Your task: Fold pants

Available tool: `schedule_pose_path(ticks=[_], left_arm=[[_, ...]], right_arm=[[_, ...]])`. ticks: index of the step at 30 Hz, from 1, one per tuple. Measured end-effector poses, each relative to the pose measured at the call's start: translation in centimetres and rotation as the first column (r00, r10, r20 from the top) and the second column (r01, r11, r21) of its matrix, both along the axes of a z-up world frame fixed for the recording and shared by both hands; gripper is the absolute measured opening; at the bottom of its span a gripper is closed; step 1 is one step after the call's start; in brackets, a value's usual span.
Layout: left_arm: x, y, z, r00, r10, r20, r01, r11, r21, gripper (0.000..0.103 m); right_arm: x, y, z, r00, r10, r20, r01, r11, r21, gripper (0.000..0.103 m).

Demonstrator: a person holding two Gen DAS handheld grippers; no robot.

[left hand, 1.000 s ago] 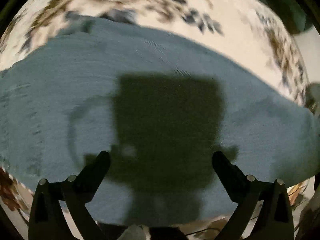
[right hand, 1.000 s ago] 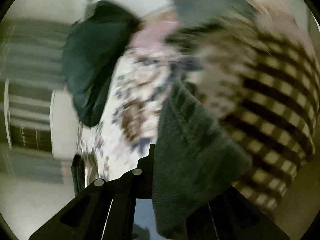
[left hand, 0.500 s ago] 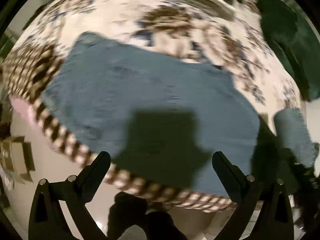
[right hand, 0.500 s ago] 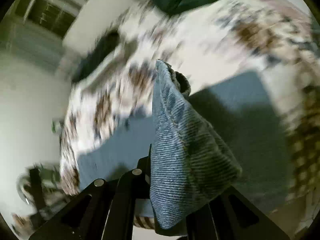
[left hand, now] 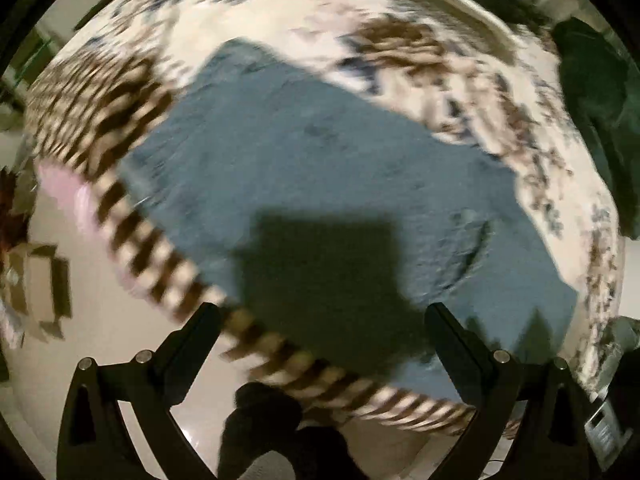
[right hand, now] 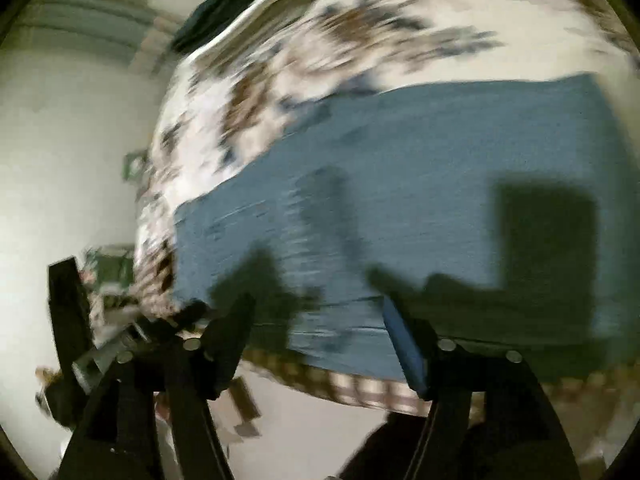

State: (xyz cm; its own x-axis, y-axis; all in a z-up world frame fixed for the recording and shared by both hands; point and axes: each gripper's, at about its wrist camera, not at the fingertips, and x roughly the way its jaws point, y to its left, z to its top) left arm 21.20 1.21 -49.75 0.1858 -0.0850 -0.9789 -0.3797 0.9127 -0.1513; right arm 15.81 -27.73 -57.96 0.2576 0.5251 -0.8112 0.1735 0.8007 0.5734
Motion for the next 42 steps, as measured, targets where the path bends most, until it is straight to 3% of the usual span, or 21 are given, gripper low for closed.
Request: schedule_pose_path(ticks=[4, 6, 7, 9, 10, 12, 14, 20, 22, 26, 27, 28, 29, 31, 35, 38, 40, 42], left_arm=[[3.6, -4.4, -1.4, 0.997, -0.077, 0.017, 0.078, 0.996, -0.040, 0.103], [5.3, -6.5, -3.0, 0.993, -0.117, -0.013, 0.117, 0.993, -0.018, 0.103], [6.1, -7.6, -4.1, 0.989, -0.146, -0.031, 0.146, 0.989, -0.008, 0.096], [7.2, -9.1, -6.0, 0.977, -0.203, -0.059, 0.204, 0.979, 0.012, 0.054], [7.6, -9.8, -6.7, 0.969, -0.235, -0.073, 0.238, 0.971, 0.031, 0.023], [7.5, -10.2, -6.3, 0.963, -0.264, -0.045, 0.267, 0.960, 0.078, 0.014], [7.1, -9.7, -5.0, 0.962, -0.272, 0.003, 0.272, 0.960, 0.067, 0.009], [6.8, -9.0, -5.1, 0.952, -0.305, 0.003, 0.304, 0.950, 0.075, 0.011], [6.8, -8.9, -5.0, 0.955, -0.297, -0.004, 0.296, 0.953, 0.071, 0.013], [6.0, -7.7, -2.8, 0.966, -0.253, 0.041, 0.253, 0.967, 0.018, 0.015], [5.7, -7.2, -2.3, 0.970, -0.236, 0.051, 0.235, 0.972, 0.018, 0.020], [5.3, -6.5, -1.5, 0.974, -0.219, 0.064, 0.219, 0.976, 0.016, 0.036], [4.9, -5.8, -0.9, 0.976, -0.204, 0.074, 0.204, 0.979, 0.008, 0.061], [3.6, -3.7, 0.5, 0.985, -0.143, 0.101, 0.146, 0.989, -0.021, 0.089], [0.1, 2.8, 1.8, 0.989, 0.051, 0.139, -0.039, 0.996, -0.083, 0.089], [-1.8, 8.3, 0.5, 0.961, 0.246, 0.127, -0.232, 0.966, -0.115, 0.089], [-3.0, 12.0, -1.4, 0.918, 0.384, 0.097, -0.368, 0.918, -0.148, 0.087], [-3.4, 15.0, -3.7, 0.873, 0.482, 0.071, -0.455, 0.858, -0.238, 0.087]], right_arm=[[-0.4, -5.5, -0.5, 0.994, -0.096, -0.052, 0.089, 0.989, -0.115, 0.071], [-0.4, -7.7, -1.0, 0.987, -0.140, -0.083, 0.125, 0.979, -0.162, 0.071], [-0.4, -8.6, -1.6, 0.983, -0.157, -0.096, 0.138, 0.974, -0.181, 0.071], [-0.5, -9.8, -2.4, 0.977, -0.180, -0.111, 0.154, 0.967, -0.205, 0.071], [-0.6, -10.2, -2.6, 0.976, -0.183, -0.116, 0.156, 0.965, -0.211, 0.071], [-0.9, -10.4, -3.2, 0.974, -0.187, -0.128, 0.154, 0.961, -0.228, 0.071], [-0.4, -9.2, -3.3, 0.973, -0.180, -0.142, 0.138, 0.955, -0.264, 0.072], [0.8, -5.5, -3.5, 0.978, -0.138, -0.154, 0.062, 0.908, -0.415, 0.086], [0.9, -4.8, -3.1, 0.983, -0.114, -0.147, 0.039, 0.897, -0.441, 0.087], [1.5, -3.4, -2.2, 0.990, -0.083, -0.113, 0.016, 0.869, -0.495, 0.099], [1.5, -3.2, -1.9, 0.991, -0.077, -0.109, 0.012, 0.863, -0.505, 0.101], [1.6, -3.0, -1.4, 0.992, -0.073, -0.101, 0.010, 0.857, -0.515, 0.102], [1.6, -2.8, -1.1, 0.993, -0.068, -0.098, 0.008, 0.856, -0.516, 0.102], [1.6, -2.4, -0.4, 0.994, -0.055, -0.100, -0.004, 0.858, -0.514, 0.102], [1.5, -1.5, 0.4, 0.993, -0.028, -0.116, -0.031, 0.880, -0.474, 0.102], [1.7, -0.3, 0.5, 0.992, -0.005, -0.126, -0.055, 0.885, -0.463, 0.102], [2.1, 0.6, -0.1, 0.991, 0.010, -0.137, -0.071, 0.888, -0.454, 0.100], [2.8, 1.8, -0.9, 0.987, 0.041, -0.154, -0.109, 0.879, -0.464, 0.091]])
